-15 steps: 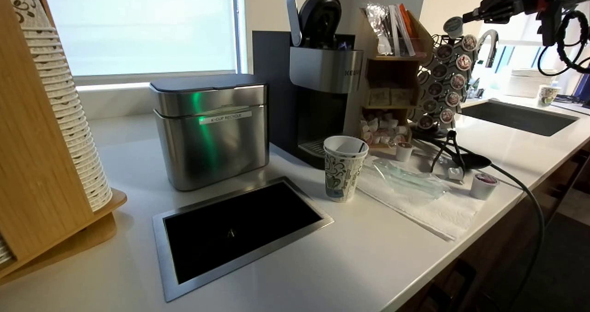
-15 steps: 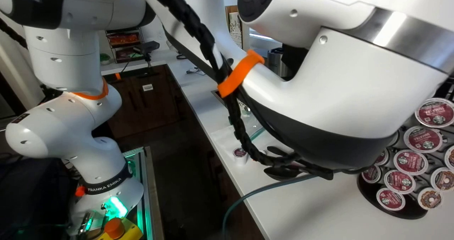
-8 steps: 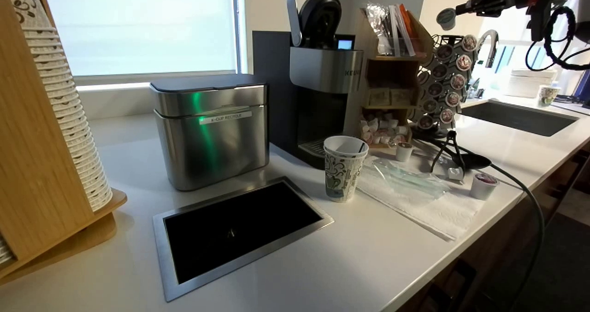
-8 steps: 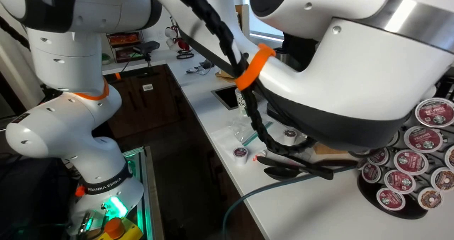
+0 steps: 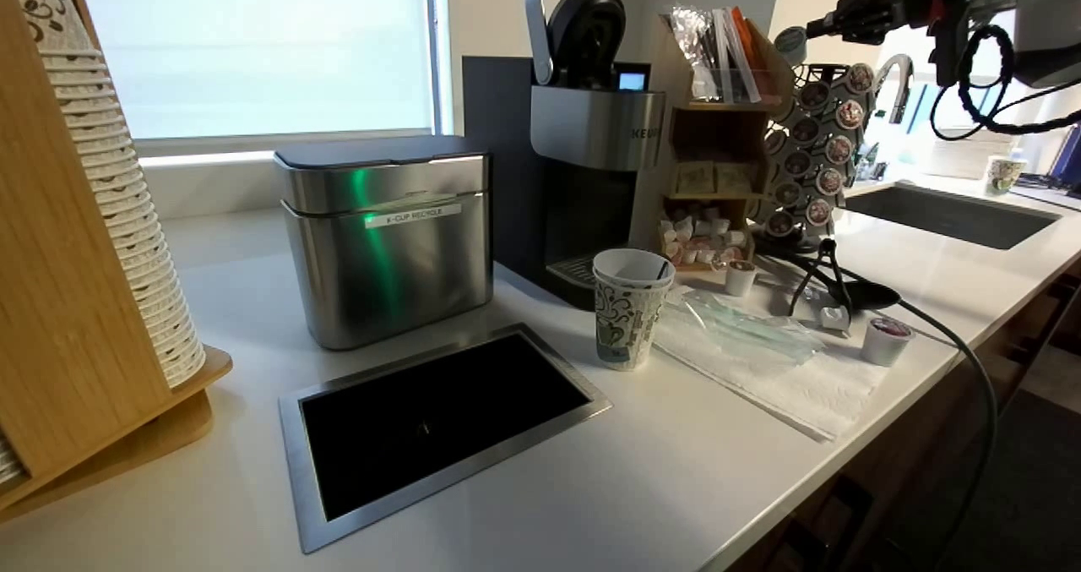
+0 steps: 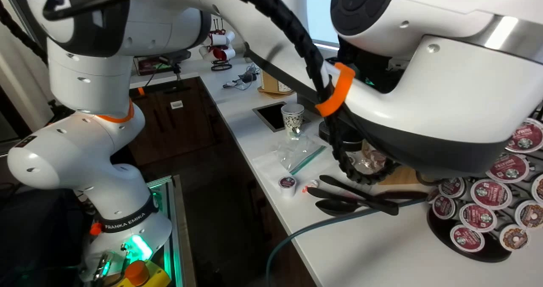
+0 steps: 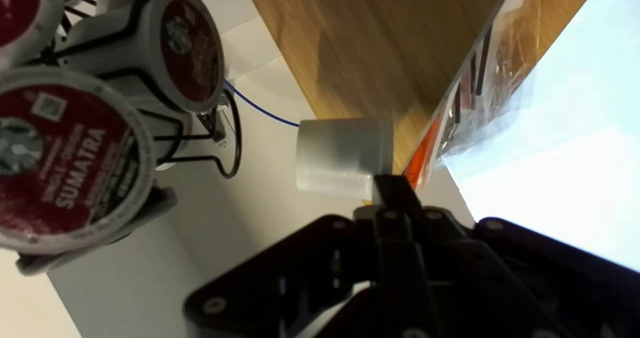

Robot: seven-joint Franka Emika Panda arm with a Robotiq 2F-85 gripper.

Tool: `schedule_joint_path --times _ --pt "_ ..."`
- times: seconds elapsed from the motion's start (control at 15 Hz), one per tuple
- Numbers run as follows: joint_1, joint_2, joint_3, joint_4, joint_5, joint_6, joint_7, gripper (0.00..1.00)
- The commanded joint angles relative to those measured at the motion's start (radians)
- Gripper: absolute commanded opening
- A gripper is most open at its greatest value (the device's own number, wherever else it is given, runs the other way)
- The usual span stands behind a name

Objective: Put the straw on the wooden stand and put the cup on the stand of cups

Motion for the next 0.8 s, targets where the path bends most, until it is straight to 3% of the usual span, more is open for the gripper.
schedule_joint_path --times 0.0,0.73 --pt "0.009 0.033 -0.014 0.062 -0.037 -0.010 0.104 0.00" --pt "0.012 0.032 -0.055 0.053 -0.044 -0.070 0.149 0.00"
